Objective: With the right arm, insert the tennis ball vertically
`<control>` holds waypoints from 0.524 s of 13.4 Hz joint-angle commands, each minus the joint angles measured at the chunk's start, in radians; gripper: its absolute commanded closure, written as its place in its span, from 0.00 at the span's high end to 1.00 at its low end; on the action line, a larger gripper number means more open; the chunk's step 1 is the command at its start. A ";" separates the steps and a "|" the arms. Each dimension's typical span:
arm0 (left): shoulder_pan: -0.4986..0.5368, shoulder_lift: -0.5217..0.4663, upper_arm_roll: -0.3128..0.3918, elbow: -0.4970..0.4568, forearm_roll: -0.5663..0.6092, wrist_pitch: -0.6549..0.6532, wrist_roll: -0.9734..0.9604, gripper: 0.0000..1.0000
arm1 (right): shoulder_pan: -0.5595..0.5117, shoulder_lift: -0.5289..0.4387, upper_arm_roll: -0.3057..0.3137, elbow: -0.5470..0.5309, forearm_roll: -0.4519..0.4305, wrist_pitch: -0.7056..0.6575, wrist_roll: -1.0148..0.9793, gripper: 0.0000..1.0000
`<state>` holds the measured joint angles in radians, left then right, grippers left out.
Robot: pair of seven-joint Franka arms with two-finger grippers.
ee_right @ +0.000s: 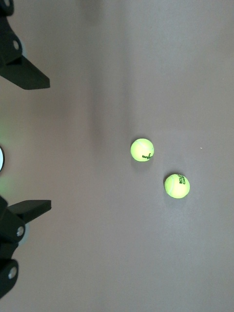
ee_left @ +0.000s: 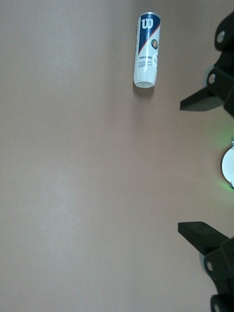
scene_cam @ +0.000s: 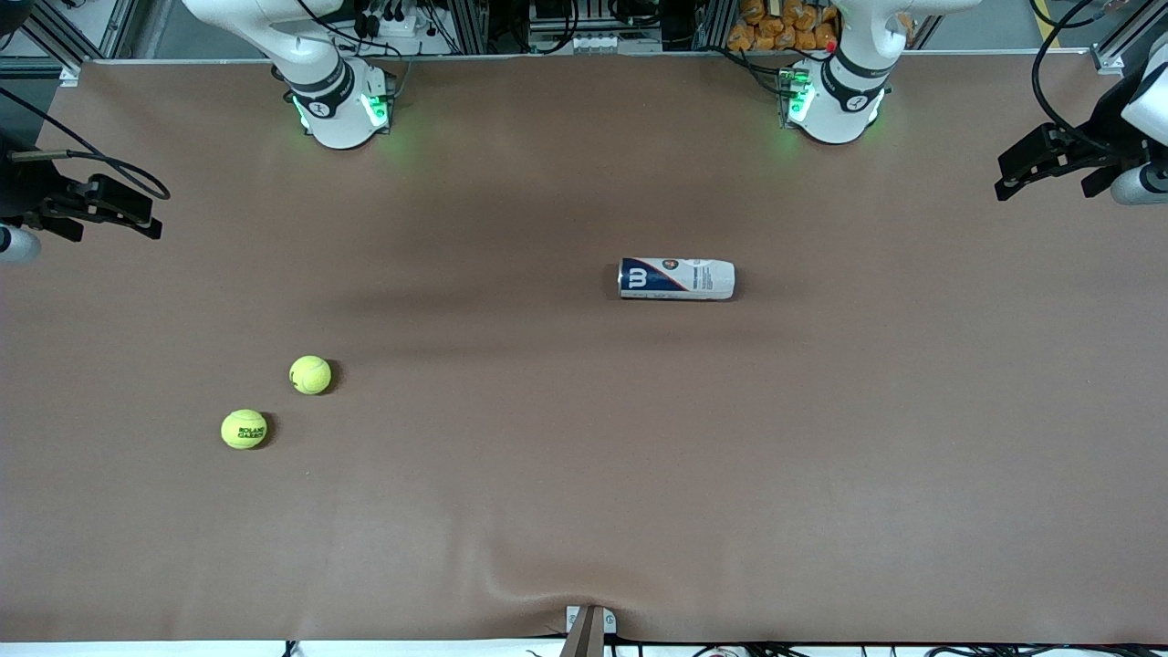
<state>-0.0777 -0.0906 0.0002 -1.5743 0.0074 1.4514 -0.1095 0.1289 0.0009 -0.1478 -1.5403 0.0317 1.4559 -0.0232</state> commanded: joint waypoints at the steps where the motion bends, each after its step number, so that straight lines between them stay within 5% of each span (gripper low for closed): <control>1: 0.004 0.005 -0.002 0.022 0.017 -0.025 0.011 1.00 | 0.003 -0.019 0.002 -0.015 -0.007 0.003 0.017 1.00; 7: 0.012 0.014 0.000 0.028 0.017 -0.025 0.016 1.00 | 0.003 -0.021 0.002 -0.015 -0.007 0.003 0.017 1.00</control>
<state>-0.0730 -0.0904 0.0039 -1.5735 0.0074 1.4494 -0.1081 0.1289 0.0009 -0.1478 -1.5403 0.0317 1.4559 -0.0232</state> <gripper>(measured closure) 0.000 0.000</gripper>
